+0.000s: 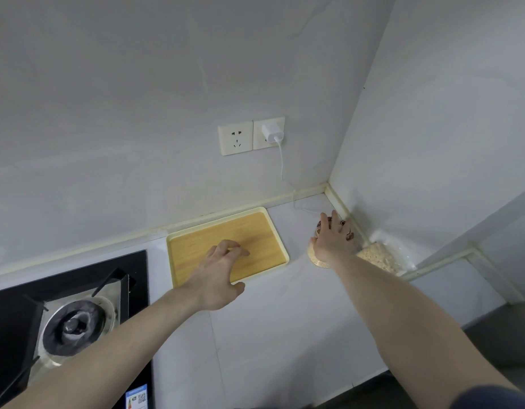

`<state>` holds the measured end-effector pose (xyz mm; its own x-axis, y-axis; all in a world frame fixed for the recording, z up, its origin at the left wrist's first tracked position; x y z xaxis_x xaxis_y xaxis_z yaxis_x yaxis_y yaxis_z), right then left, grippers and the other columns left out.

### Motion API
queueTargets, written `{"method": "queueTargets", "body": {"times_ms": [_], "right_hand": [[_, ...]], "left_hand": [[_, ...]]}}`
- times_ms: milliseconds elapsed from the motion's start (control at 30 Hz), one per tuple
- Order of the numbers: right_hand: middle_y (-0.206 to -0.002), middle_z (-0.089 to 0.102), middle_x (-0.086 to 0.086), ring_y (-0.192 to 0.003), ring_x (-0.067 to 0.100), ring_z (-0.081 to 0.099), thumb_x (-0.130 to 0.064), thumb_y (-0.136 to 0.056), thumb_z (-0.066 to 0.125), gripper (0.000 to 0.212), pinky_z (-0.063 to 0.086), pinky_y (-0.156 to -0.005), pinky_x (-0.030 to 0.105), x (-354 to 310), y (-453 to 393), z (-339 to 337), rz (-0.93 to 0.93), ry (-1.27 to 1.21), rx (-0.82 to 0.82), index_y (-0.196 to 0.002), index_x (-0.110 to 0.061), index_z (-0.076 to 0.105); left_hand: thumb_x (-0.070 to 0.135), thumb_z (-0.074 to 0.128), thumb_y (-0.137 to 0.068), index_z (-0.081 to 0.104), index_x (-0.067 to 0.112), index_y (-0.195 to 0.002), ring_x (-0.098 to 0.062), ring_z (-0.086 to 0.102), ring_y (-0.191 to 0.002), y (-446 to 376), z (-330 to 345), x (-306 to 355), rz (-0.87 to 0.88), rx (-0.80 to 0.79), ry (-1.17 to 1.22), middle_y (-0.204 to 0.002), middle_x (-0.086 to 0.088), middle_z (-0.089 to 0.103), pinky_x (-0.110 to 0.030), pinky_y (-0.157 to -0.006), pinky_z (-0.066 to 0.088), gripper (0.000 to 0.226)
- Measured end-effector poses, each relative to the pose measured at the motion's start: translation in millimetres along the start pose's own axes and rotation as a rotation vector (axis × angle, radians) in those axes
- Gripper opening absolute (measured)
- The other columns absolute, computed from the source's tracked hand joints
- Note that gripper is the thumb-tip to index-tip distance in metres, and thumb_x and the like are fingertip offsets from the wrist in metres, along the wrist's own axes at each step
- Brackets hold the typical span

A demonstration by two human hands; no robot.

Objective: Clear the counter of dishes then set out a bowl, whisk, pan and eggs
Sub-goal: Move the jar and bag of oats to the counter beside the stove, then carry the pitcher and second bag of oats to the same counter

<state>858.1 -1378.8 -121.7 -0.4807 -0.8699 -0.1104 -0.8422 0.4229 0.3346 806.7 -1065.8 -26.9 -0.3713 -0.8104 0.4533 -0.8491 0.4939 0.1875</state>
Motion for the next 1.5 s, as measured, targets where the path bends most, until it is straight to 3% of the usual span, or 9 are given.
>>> {"method": "queueTargets", "body": {"times_ms": [367,500,700,867,933,1000,1100,1367,1500], "right_hand": [[-0.169,-0.019,-0.005,-0.154,0.039,-0.017,-0.038,-0.106,0.04,0.071,0.02,-0.117,0.067,7,-26,-16,-0.006,-0.033,-0.004,-0.161,-0.035,-0.004],[-0.17,-0.015,-0.004,-0.154,0.04,-0.017,-0.037,-0.104,0.043,0.073,0.015,-0.119,0.067,10,-31,-20,-0.016,-0.069,0.016,-0.162,-0.034,-0.001],[-0.171,0.005,-0.002,-0.155,0.036,0.007,-0.033,-0.086,0.067,0.087,0.014,-0.121,0.061,8,-16,-32,0.026,-0.346,0.177,-0.16,-0.026,0.022],[-0.167,0.025,0.0,-0.154,0.031,0.02,-0.023,-0.086,0.07,0.073,0.022,-0.122,0.055,-65,54,0,-0.328,-0.427,0.294,-0.153,-0.025,0.04],[-0.163,0.034,-0.003,-0.15,0.024,0.031,-0.018,-0.086,0.07,0.069,0.028,-0.122,0.039,-106,100,19,-0.492,-0.511,0.181,-0.15,-0.025,0.044],[-0.155,0.044,-0.007,-0.141,0.017,0.044,-0.017,-0.089,0.068,0.063,0.036,-0.115,0.028,-144,150,39,-0.565,-0.627,-0.06,-0.147,-0.028,0.047],[-0.149,0.048,-0.012,-0.135,0.012,0.051,-0.027,-0.092,0.067,0.061,0.046,-0.109,0.032,-197,227,65,-0.697,-0.604,-0.318,-0.148,-0.034,0.045],[-0.144,0.046,-0.027,-0.135,0.001,0.045,-0.042,-0.09,0.067,0.06,0.043,-0.113,0.033,-314,417,91,-1.084,-0.487,-0.568,-0.145,-0.047,0.043],[-0.143,0.045,-0.027,-0.131,-0.001,0.047,-0.035,-0.092,0.067,0.057,0.044,-0.11,0.028,-366,505,100,-1.226,-0.467,-0.602,-0.145,-0.043,0.047]], "left_hand": [[0.032,0.068,-0.084,0.041,0.036,-0.145,-0.015,0.035,-0.134,-4,-2,-19,-0.107,-0.006,-0.019,-0.147,0.015,0.026,-0.036,-0.103,0.047,0.066],[0.034,0.067,-0.083,0.041,0.037,-0.144,-0.016,0.037,-0.132,7,5,-30,-0.135,0.0,-0.027,-0.146,0.014,0.027,-0.034,-0.106,0.043,0.066],[0.034,0.069,-0.085,0.042,0.035,-0.145,-0.017,0.037,-0.135,48,1,-55,-0.217,0.054,0.033,-0.149,0.012,0.028,-0.029,-0.107,0.041,0.066],[0.036,0.074,-0.083,0.047,0.029,-0.145,-0.018,0.04,-0.138,120,-1,-97,-0.345,0.123,0.108,-0.148,0.008,0.033,-0.03,-0.115,0.036,0.068],[0.039,0.074,-0.078,0.051,0.028,-0.142,-0.021,0.041,-0.138,157,-1,-115,-0.389,0.164,0.125,-0.148,0.005,0.037,-0.035,-0.115,0.038,0.069],[0.037,0.077,-0.077,0.053,0.029,-0.139,-0.021,0.042,-0.137,200,-2,-127,-0.43,0.206,0.141,-0.147,0.004,0.04,-0.037,-0.113,0.041,0.067],[0.034,0.078,-0.078,0.055,0.03,-0.138,-0.019,0.045,-0.134,274,-5,-145,-0.504,0.288,0.145,-0.144,0.009,0.041,-0.033,-0.113,0.039,0.064],[0.038,0.075,-0.083,0.051,0.037,-0.137,-0.014,0.047,-0.128,484,-4,-180,-0.744,0.489,0.182,-0.145,0.015,0.036,-0.032,-0.109,0.042,0.06],[0.036,0.073,-0.084,0.053,0.039,-0.133,-0.011,0.048,-0.128,578,-8,-194,-0.836,0.63,0.187,-0.142,0.017,0.039,-0.031,-0.105,0.045,0.053]]}}
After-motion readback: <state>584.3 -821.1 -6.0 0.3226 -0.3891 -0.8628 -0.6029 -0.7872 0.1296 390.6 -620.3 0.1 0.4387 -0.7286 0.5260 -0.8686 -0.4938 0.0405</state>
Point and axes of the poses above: each hand's wrist, its own y-axis away from the middle knuckle, its own z-axis out of the palm, x = y × z, the point moved 3 cm from there along -y, towards the middle knuckle
